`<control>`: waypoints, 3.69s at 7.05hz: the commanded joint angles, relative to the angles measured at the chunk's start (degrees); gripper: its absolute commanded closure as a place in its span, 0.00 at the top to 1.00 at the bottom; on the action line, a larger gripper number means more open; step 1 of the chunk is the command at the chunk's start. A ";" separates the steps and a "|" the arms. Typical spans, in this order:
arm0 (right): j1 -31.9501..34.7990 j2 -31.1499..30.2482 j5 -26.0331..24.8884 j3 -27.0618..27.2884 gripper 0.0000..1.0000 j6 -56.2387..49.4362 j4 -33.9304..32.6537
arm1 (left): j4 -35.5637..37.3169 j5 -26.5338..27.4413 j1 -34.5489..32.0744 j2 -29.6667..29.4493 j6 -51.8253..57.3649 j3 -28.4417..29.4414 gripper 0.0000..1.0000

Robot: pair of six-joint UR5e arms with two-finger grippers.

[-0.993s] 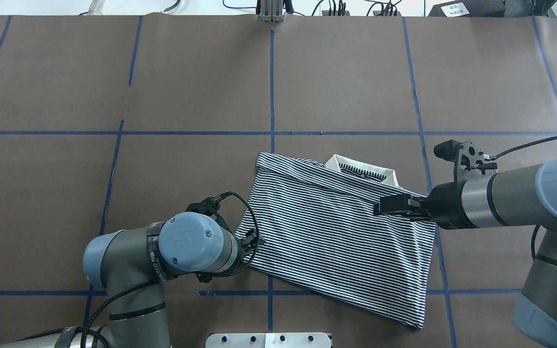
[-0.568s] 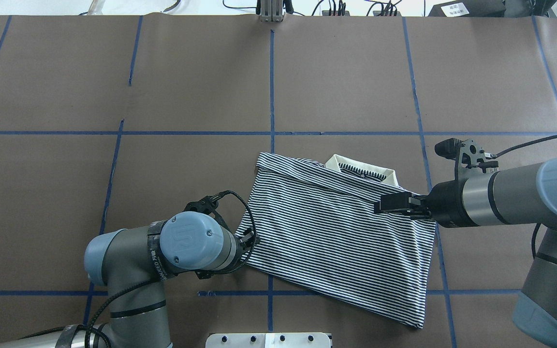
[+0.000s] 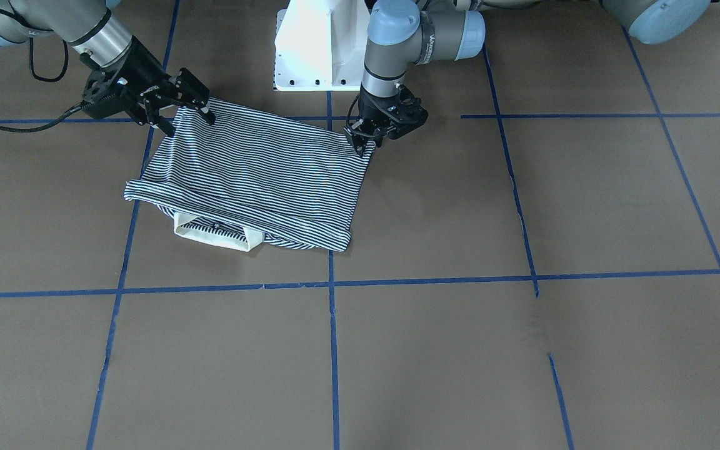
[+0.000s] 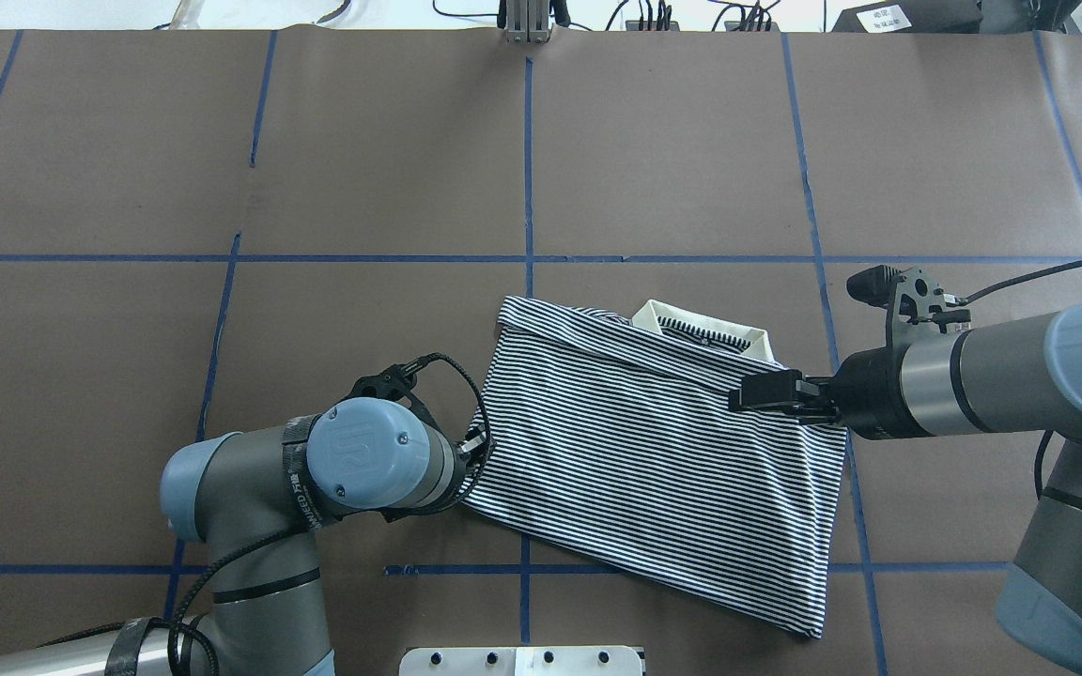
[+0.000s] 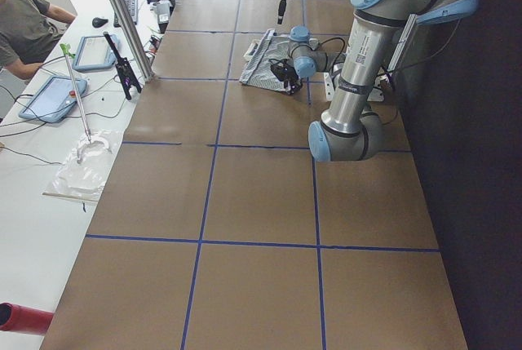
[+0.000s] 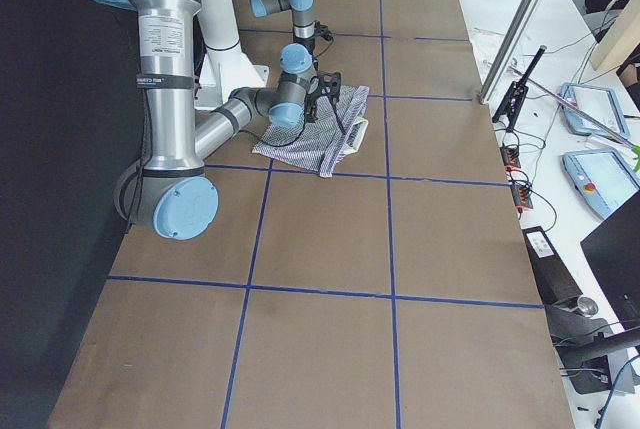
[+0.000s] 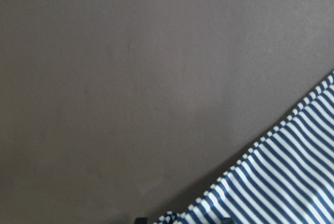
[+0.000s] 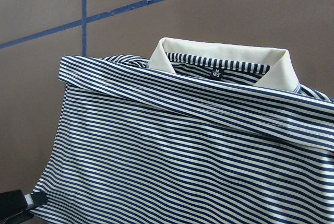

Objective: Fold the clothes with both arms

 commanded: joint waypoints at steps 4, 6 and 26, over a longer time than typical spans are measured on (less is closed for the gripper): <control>0.15 -0.17 0.39 0.09 1.00 0.00 0.00 | 0.61 -0.22 -3.10 0.79 1.25 -0.82 0.00; 0.32 -0.17 0.39 0.17 1.00 0.09 0.00 | 0.35 -0.14 -10.81 0.18 8.85 2.23 0.00; -6.71 44.57 -12.01 -31.73 1.00 -15.38 -51.85 | -6.68 -9.28 -27.37 3.60 43.62 -2.14 1.00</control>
